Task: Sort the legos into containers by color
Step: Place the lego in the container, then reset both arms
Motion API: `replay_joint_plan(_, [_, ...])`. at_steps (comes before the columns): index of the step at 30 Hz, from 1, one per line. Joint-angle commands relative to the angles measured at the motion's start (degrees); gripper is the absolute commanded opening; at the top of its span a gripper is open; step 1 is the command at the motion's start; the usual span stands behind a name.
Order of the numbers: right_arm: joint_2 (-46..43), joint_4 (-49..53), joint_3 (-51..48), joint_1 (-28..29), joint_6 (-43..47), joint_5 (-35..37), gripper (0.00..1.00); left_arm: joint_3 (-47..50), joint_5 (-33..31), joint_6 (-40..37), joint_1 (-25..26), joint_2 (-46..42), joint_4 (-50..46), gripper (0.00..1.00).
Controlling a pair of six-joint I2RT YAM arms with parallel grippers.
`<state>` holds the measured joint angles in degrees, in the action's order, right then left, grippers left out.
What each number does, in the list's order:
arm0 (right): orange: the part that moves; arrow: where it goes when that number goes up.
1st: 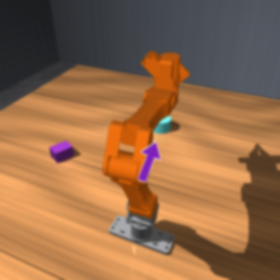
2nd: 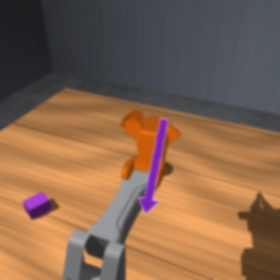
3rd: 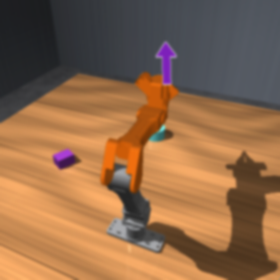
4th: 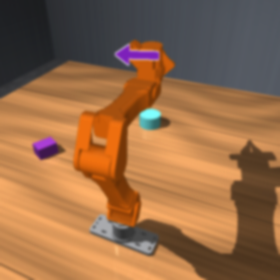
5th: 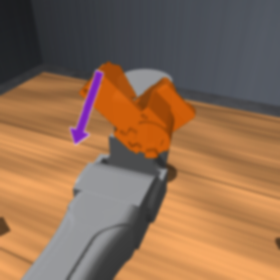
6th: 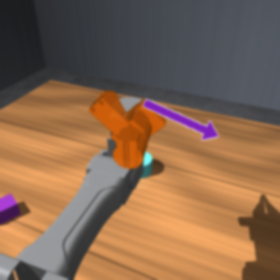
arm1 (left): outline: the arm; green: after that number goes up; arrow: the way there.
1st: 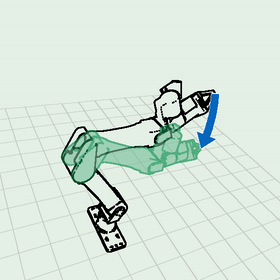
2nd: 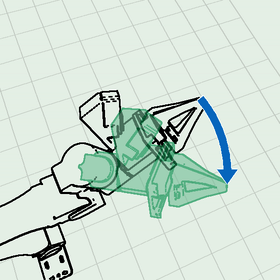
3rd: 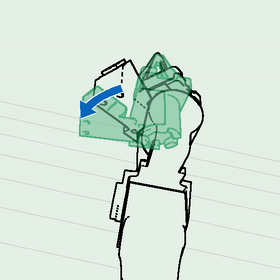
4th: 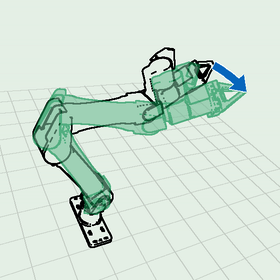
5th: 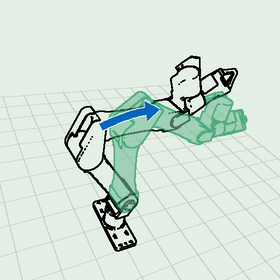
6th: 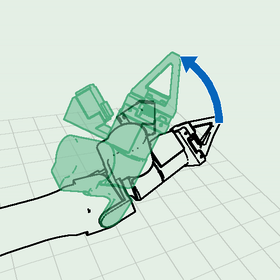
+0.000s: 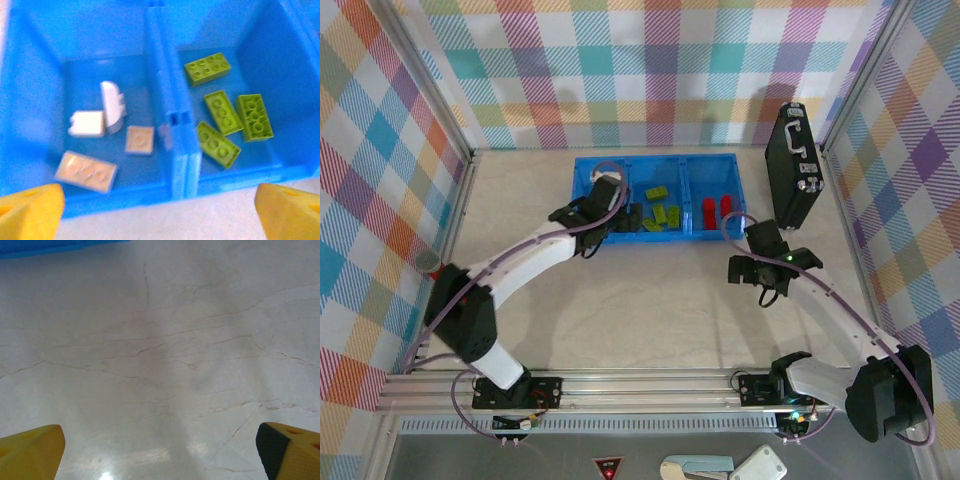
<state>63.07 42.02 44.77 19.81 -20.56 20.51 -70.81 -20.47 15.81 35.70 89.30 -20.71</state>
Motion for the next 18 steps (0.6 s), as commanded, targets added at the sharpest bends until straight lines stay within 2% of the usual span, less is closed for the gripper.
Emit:
replay_joint_plan(1, [-1.63,-6.91,-2.58,-1.12,0.67,3.73,0.99,5.92,-4.67,-1.01,-2.98,-7.29,-1.17,1.0])
replay_joint_plan(7, [-0.74,-12.93,-4.78,-3.29,1.86,8.1,0.99,17.03,-7.65,-0.18,-10.31,-17.85,-2.94,1.0])
replay_joint_plan(11, [1.68,-17.26,-5.45,-5.23,2.33,10.13,0.99,26.64,-8.23,-0.23,-14.61,-25.15,0.07,1.0])
replay_joint_plan(14, [4.37,-20.82,-5.91,-6.81,2.83,12.22,0.99,32.22,-11.92,-0.16,-17.71,-29.69,2.03,1.0])
replay_joint_plan(18, [8.04,-26.45,-6.8,-8.61,5.03,14.58,0.99,36.95,-15.93,-2.28,-20.98,-31.32,5.83,1.0])
